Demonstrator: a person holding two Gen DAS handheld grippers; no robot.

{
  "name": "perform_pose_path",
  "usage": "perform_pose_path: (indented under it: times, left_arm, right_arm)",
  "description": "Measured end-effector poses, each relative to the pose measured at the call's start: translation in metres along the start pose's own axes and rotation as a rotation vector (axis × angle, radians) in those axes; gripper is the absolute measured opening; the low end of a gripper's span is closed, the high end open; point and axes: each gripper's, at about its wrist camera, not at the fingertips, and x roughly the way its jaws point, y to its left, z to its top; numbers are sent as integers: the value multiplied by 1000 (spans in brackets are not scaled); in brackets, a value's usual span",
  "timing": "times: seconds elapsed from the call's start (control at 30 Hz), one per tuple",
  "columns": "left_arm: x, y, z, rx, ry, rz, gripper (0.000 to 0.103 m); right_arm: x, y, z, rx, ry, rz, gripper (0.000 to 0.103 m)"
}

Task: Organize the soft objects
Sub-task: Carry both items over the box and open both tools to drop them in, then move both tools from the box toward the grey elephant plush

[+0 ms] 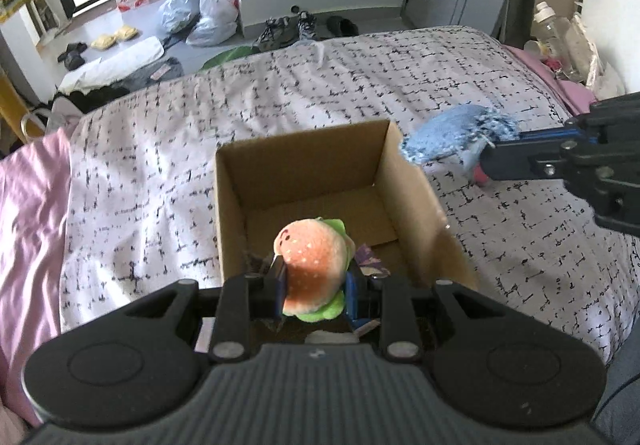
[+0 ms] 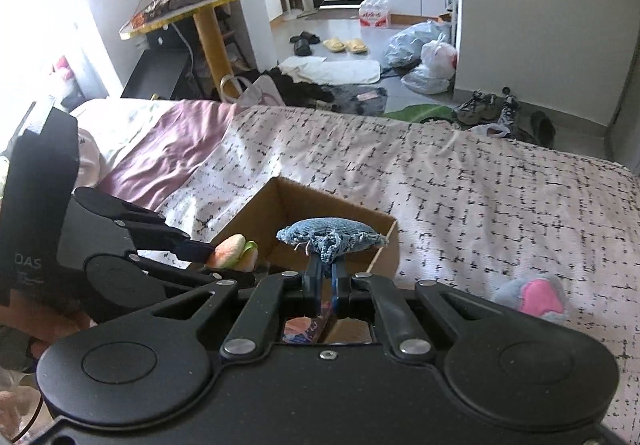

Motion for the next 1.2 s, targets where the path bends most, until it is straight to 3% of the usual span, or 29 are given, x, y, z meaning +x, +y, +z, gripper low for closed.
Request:
perform_pose_path:
  times: [0.17,0.23,0.3,0.33,0.37,0.53,0.6,0.87,1.2]
  left_arm:
    - [4,4,-5,-20,9,-49,30]
    - [7,2,-5,-11,13,-60,38]
    - [11,-1,-6,8,30,-49,48]
    - [12,-2,-7,7,35,-37,52]
    - [13,-3,-7,3,34,-32,54]
    - [10,-5,-5,0,15,-14,73]
    - [9,-7,-3,0,12,9,75]
    - [1,-19,-1,17,10,25,76]
    - [-21,-42,3,14,-18,10,76]
  right_arm:
    - [17,5,2,-5,18,9,5]
    - [21,6,3,1,16,2,7]
    - [26,0,2,39,25,-17,29]
    - [28,-4,1,67,37,-28,49]
    - [28,-8,-2,85,32,-37,55]
    - [18,-20,-18,88,47,-15,59]
    - [15,-24,-24,90,56,-22,63]
    - [-11,-49,-51,163,55,-39,76]
    - [-45,-77,-70,210,22,-55,82]
